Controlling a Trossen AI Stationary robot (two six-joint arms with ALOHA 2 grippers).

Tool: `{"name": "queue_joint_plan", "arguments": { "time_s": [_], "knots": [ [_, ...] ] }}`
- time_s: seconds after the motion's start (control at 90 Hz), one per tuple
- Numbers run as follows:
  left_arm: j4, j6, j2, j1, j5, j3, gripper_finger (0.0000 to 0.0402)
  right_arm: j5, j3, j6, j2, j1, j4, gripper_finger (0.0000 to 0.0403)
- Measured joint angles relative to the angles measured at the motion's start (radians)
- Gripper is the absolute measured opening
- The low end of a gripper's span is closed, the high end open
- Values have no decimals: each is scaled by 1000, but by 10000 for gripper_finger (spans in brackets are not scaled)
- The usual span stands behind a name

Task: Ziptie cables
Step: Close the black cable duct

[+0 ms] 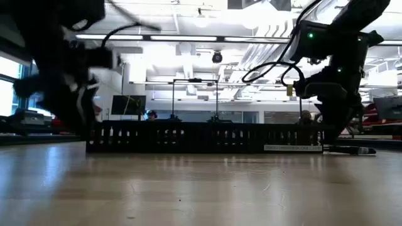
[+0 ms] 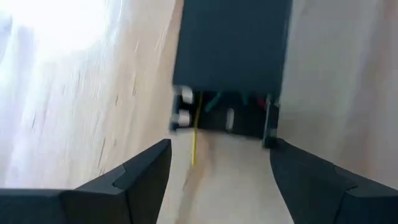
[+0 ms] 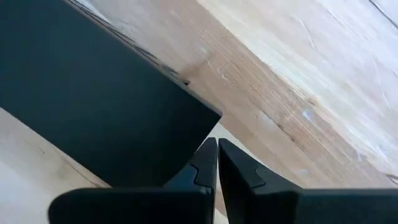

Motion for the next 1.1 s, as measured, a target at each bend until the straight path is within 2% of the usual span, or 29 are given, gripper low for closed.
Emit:
{"name": "queue_joint_plan", "arguments": {
  "time_s": [0.178,0.5,0.622,0.967,1.1],
  "knots": [
    [132,88,0,3,-6,-57,253,3,0,-8,0,0,10,0],
    [185,156,0,2,30,-57,253,2,-1,-13,0,0,5,0],
    [193,155,0,2,33,-57,252,-5,-1,-15,0,0,-8,0],
    [157,65,-50,-1,123,-56,252,-14,-1,-24,0,0,-26,0],
    [160,67,-75,-1,70,-55,252,-8,-1,-23,0,0,-24,0]
  ]
}}
